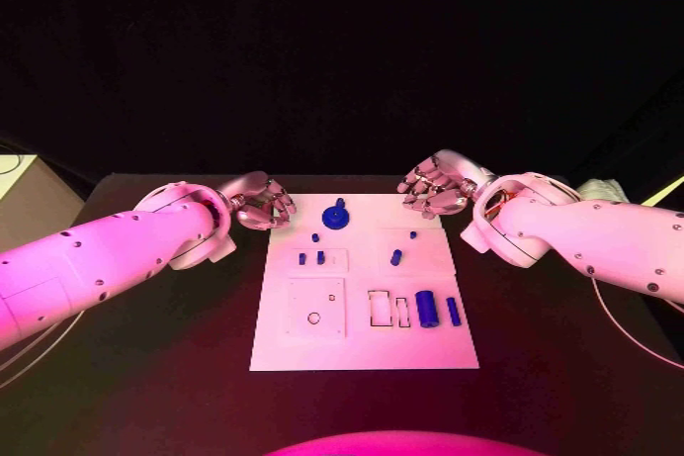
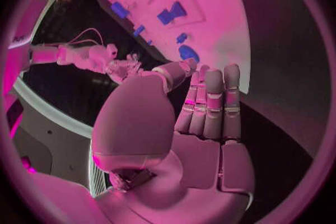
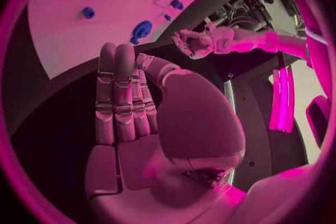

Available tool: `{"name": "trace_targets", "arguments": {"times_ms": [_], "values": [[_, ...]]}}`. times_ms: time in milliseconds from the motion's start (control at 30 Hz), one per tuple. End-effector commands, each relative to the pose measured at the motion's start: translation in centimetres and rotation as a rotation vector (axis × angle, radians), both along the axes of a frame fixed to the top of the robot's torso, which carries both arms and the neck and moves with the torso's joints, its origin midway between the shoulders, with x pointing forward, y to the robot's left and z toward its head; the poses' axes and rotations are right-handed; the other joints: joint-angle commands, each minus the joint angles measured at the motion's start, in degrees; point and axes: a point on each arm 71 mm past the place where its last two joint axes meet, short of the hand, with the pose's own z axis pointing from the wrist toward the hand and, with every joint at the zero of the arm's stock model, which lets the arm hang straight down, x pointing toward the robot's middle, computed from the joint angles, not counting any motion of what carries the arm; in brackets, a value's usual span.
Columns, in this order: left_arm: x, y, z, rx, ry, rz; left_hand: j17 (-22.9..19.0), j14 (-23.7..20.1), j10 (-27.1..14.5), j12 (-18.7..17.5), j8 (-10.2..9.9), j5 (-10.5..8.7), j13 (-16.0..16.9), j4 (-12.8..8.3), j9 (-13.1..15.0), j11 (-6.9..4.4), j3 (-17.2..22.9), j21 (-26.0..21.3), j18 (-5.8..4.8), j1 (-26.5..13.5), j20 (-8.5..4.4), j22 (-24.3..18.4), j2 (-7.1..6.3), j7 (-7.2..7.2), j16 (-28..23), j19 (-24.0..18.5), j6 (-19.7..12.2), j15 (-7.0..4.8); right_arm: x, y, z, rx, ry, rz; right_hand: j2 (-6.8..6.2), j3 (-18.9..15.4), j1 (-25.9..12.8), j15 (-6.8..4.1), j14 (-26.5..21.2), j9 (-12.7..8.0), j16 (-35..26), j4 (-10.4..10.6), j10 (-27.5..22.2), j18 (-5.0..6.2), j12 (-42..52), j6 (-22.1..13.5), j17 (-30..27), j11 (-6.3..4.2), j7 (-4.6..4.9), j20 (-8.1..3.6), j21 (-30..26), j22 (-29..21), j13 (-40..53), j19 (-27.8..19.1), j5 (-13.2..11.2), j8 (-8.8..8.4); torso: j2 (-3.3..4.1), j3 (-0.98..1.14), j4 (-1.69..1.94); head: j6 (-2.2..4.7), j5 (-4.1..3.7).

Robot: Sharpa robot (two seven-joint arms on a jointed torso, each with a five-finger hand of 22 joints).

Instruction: Assemble the parts on the task board

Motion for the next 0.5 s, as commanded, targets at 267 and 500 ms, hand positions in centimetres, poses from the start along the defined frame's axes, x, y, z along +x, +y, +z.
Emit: {"name": "trace_targets", "arguments": {"times_ms": [267,500], "values": [[-2.3,2.2,2.8,-0.656,0.124,0.055,-4.12,-5.10,-4.82,0.48,-0.24,0.12,-0.18,0.22,0.06,1.10,-2.05,-3.99,0.26,-1.67,1.39,-1.70,-0.12,0.83,-7.60,-4.79,-0.48,1.24,-0.8,-0.4,-0.9,-0.383,-0.182,0.106,-1.43,3.64,-2.46,0.10,0.69,-0.10,18.07,0.27,-2.68,-0.97,-0.75,0.09,14.44,0.36,0.26,0.73,14.32,14.47,-0.29,0.31,0.16,-1.32,0.00,-0.20,0.00,0.73,-2.07],[-3.9,2.4,3.2,-0.823,0.200,0.034,-4.67,-4.67,-7.06,-0.12,-0.53,0.06,-1.02,1.13,0.01,1.58,-4.24,-6.89,0.34,-2.76,1.97,-3.92,-0.42,1.17,-8.46,-3.80,-1.75,1.72,-1.1,-0.1,-2.1,-0.455,-0.172,0.092,-3.38,3.80,-4.38,0.88,1.57,0.05,26.98,1.67,-7.66,-2.14,-0.91,-1.00,21.50,1.20,0.53,1.57,21.55,23.12,-0.70,3.13,-2.35,-1.96,0.06,-0.23,0.06,1.21,-3.38]]}}
